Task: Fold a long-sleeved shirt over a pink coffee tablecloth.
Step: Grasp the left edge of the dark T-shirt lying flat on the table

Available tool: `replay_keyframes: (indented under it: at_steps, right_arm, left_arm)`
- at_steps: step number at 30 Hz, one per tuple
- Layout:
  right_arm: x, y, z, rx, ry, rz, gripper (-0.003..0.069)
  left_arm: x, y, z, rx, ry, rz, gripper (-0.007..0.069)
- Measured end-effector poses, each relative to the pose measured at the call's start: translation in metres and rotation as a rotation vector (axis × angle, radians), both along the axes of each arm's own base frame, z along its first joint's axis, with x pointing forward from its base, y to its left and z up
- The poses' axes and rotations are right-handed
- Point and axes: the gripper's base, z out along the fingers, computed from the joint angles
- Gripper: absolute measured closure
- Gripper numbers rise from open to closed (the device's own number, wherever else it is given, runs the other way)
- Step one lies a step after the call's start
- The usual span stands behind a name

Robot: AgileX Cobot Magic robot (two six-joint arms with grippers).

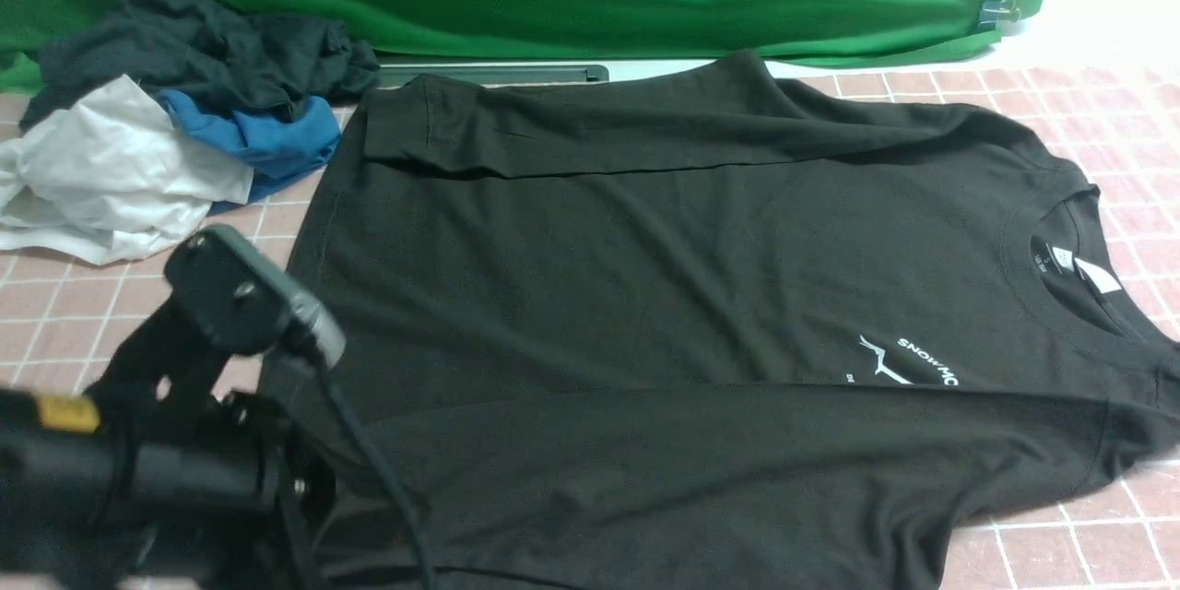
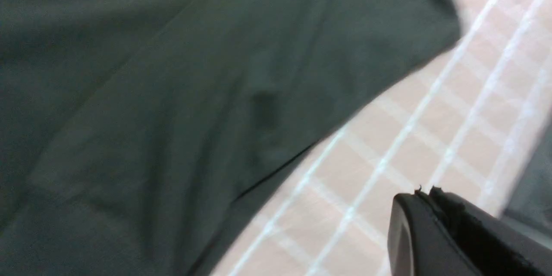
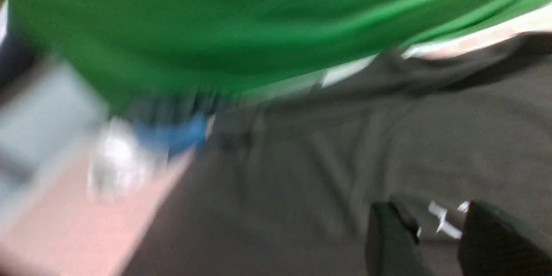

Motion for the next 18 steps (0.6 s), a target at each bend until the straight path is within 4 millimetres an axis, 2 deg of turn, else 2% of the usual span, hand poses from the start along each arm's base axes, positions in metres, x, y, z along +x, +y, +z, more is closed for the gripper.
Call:
replay_keyframes:
  at_steps: [3, 4, 5, 8, 13, 15, 18]
  right_arm:
    - [0.004, 0.009, 0.036, -0.195, 0.089, 0.168, 0.0424]
    - [0.005, 0.010, 0.034, -0.208, 0.106, 0.177, 0.0424]
    - [0.005, 0.012, 0.047, -0.284, 0.159, 0.241, 0.0423]
    - [0.006, 0.015, 0.060, -0.367, 0.198, 0.311, 0.0418]
    - [0.002, 0.014, 0.072, -0.424, 0.205, 0.363, 0.0410]
    - [0.002, 0.014, 0.071, -0.437, 0.216, 0.369, 0.0410]
    - [0.002, 0.014, 0.070, -0.468, 0.211, 0.389, 0.0410]
  left_arm:
    - [0.020, 0.005, -0.010, 0.071, 0.061, 0.052, 0.0605]
    - [0.020, 0.006, -0.009, 0.072, 0.060, 0.055, 0.0605]
    - [0.032, 0.010, -0.017, 0.092, 0.102, 0.088, 0.0605]
    - [0.048, 0.015, -0.031, 0.109, 0.174, 0.128, 0.0605]
    - [0.068, 0.023, -0.054, 0.165, 0.221, 0.136, 0.0589]
    - [0.075, 0.024, -0.062, 0.191, 0.209, 0.121, 0.0562]
    - [0.090, 0.026, -0.071, 0.233, 0.151, 0.118, 0.0482]
